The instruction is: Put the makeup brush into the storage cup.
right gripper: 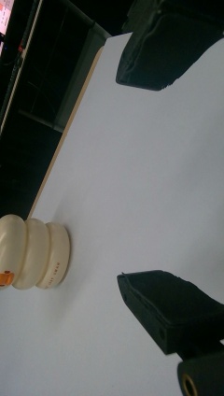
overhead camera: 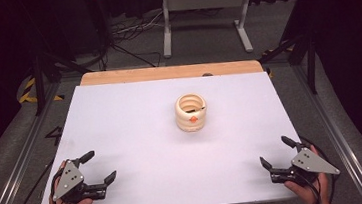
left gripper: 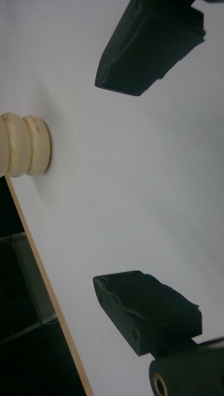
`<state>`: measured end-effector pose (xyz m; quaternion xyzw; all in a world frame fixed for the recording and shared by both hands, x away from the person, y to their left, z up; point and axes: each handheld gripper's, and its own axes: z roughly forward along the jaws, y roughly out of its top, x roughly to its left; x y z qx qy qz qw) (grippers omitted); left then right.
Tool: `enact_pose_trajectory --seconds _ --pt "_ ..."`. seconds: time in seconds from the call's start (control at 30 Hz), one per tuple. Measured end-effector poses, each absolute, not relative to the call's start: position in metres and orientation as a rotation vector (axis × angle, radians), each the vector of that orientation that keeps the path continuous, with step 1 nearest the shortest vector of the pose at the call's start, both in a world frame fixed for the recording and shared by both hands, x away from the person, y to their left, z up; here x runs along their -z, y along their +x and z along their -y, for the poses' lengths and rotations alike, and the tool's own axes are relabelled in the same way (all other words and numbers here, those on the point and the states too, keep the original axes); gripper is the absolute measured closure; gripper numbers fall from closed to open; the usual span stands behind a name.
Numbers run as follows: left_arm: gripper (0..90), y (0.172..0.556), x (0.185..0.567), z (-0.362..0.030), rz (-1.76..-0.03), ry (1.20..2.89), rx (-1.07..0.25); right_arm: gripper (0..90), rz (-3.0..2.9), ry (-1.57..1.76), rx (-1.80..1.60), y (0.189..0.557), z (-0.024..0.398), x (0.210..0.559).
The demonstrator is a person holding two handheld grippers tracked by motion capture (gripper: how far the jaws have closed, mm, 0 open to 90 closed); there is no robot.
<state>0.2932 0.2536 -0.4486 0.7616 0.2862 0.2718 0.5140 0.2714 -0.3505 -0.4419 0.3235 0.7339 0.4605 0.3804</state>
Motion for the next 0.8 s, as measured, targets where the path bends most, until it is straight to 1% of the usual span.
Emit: enact_pose_trajectory --seconds 0.8 --pt "7.8 0.2963 0.4485 -0.2527 -0.692 1.834 -0.655 5.6 -1.879 0.832 -1.174 0.2723 0.3514 0.4427"
